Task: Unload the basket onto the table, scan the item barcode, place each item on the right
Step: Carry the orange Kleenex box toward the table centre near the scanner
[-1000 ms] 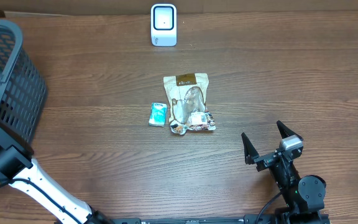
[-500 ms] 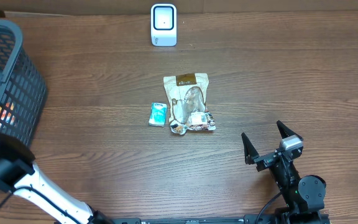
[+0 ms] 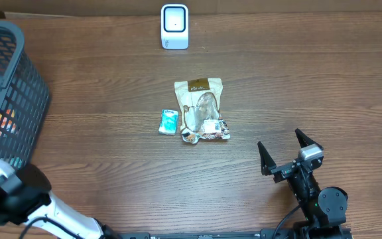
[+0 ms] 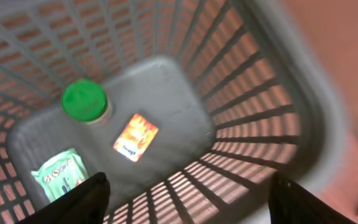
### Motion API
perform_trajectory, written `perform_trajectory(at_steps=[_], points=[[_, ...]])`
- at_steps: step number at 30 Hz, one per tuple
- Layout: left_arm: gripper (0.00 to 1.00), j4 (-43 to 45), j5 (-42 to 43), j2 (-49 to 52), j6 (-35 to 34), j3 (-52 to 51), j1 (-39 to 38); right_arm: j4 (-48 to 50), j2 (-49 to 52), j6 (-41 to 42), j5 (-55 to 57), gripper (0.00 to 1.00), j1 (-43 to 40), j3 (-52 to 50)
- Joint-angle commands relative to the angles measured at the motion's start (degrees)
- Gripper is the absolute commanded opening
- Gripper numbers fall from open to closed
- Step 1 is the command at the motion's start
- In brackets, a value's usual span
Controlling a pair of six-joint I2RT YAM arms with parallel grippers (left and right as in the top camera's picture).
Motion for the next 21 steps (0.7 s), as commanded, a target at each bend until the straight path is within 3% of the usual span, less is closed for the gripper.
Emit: perform_trajectory(at_steps=[1, 10, 15, 21], points=[[0.7, 2.7, -1.8, 5.1, 3.9, -6.5, 0.3, 0.3, -0.7, 0.1, 0.5, 1.0, 0.2, -0.6], [0.72, 9.2, -2.8, 14.0, 18.7, -18.9, 0.8, 0.3, -0.7, 0.1, 0.5, 1.0, 0.2, -0.6], [0.79, 12.4, -5.4, 16.9, 20.2, -20.5, 1.4, 0.3, -0.7, 0.1, 0.5, 1.0, 0.2, -0.6], [0.78, 14.7, -5.5, 20.7, 20.6, -20.6, 2.1, 0.3, -0.7, 0.1, 0.5, 1.0, 0.2, -0.6]])
